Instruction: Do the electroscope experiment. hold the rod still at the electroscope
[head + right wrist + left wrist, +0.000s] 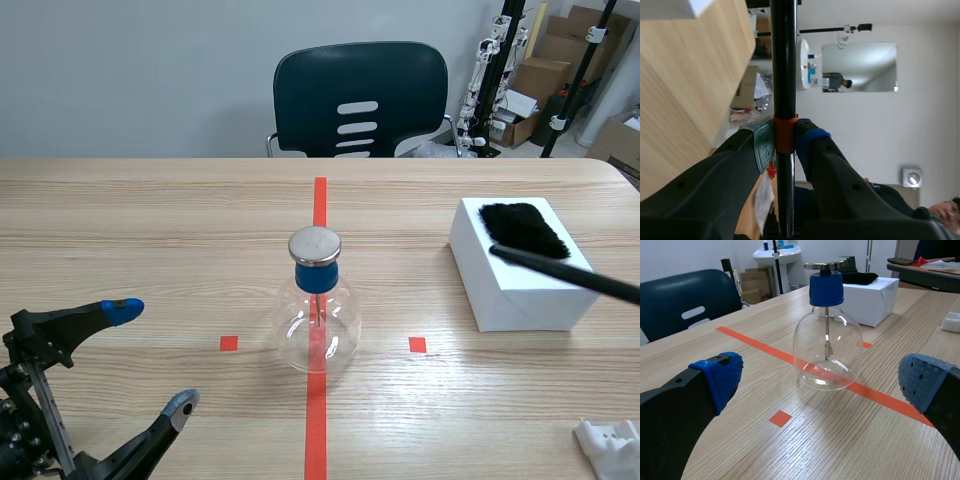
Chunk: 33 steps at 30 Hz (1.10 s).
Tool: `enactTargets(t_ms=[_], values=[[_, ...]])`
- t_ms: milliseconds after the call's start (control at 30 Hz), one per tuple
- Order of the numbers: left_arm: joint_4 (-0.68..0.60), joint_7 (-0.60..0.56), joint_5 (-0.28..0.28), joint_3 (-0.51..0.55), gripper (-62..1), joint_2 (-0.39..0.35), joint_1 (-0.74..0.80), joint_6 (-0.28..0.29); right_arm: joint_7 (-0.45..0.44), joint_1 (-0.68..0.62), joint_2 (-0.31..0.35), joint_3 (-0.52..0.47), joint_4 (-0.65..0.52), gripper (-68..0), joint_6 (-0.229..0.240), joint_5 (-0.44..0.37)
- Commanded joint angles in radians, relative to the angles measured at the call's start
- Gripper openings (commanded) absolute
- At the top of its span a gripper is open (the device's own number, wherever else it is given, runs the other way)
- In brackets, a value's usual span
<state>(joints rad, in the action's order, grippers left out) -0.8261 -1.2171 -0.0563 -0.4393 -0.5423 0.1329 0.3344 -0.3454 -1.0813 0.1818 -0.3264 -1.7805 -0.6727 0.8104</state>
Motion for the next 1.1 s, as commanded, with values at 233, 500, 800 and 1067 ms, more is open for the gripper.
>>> enactTargets(t_ms=[233, 500, 800, 1067], values=[[-0.011, -0.02, 0.007, 0.001, 1.4, 0.004, -0.003, 0.001, 0.188, 0.026, 0.143, -0.015, -0.18, -67.1, -0.015, 0.118], [-0.011, -0.02, 0.007, 0.001, 1.4, 0.004, -0.003, 0.001, 0.34, 0.18, 0.226, 0.068, -0.184, -67.1, 0.083, 0.306], [-0.011, -0.02, 0.007, 0.001, 1.4, 0.004, -0.003, 0.001, 0.468, 0.314, 0.338, 0.237, -0.184, -67.1, 0.191, 0.461], [-0.011, -0.02, 0.007, 0.001, 1.4, 0.004, -0.003, 0.001, 0.475, 0.391, 0.358, 0.343, -0.182, -67.1, 0.298, 0.523]])
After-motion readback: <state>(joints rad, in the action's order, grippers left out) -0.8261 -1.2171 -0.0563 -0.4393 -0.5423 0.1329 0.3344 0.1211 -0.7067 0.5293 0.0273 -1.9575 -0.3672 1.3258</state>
